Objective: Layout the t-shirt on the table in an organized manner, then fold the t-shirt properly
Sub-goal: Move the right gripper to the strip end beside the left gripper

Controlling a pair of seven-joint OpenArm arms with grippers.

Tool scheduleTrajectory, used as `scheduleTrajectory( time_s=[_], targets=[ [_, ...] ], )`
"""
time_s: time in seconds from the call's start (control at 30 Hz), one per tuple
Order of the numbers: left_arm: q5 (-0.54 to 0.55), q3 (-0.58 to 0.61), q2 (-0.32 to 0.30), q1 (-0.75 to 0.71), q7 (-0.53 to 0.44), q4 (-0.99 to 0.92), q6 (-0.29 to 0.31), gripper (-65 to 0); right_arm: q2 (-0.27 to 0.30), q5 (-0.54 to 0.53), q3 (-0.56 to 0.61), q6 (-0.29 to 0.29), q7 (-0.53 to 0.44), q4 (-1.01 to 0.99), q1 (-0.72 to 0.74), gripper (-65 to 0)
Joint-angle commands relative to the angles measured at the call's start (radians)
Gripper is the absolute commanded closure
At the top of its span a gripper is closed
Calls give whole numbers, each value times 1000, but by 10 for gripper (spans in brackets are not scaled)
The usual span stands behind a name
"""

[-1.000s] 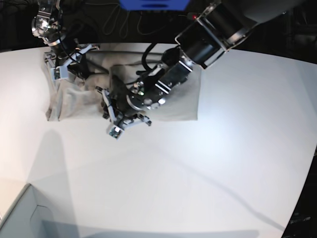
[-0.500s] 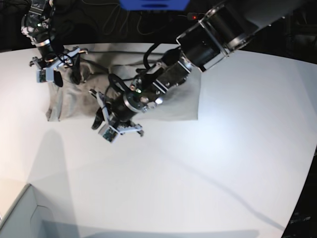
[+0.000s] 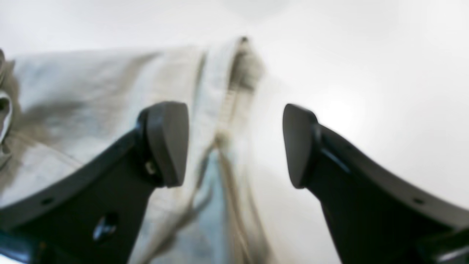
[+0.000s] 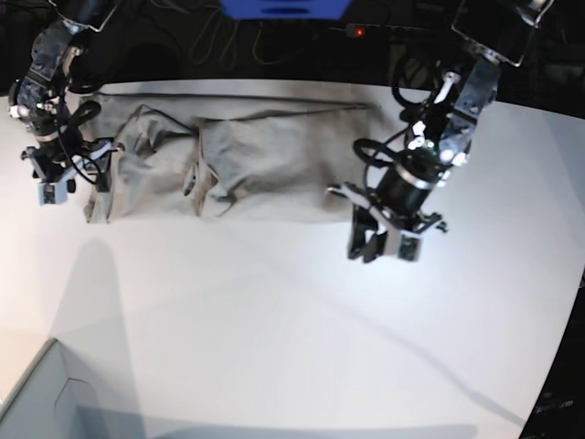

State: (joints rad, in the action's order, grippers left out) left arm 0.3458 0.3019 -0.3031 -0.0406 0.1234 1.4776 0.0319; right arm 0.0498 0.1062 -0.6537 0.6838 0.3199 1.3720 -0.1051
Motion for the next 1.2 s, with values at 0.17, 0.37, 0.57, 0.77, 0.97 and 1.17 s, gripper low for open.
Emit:
scheduleTrajectory(
  time_s=[0.17, 0.37, 0.57, 0.77, 0.97, 1.17],
  targets=[
    [3, -217, -18, -137, -28, 42, 9, -122, 22, -3, -7, 14, -11, -79, 35, -410],
    [3, -274, -18, -189, -28, -12, 9, -122, -5, -3, 4, 14, -9, -88, 28, -409],
    [3, -261, 29, -193, -26, -84, 9, -122, -14, -3, 62, 14, -11, -112, 8, -399],
    [3, -201, 72, -193, -24, -102, 9, -122, -8, -3, 81, 14, -11, -162, 11, -198],
    [3, -152, 75, -190, -24, -104, 7, -122, -8, -3, 74, 14, -9, -124, 9, 0],
    [3, -155, 100, -186, -24, -144, 7, -122, -55, -3, 97, 14, -9, 123, -43, 0]
  ],
)
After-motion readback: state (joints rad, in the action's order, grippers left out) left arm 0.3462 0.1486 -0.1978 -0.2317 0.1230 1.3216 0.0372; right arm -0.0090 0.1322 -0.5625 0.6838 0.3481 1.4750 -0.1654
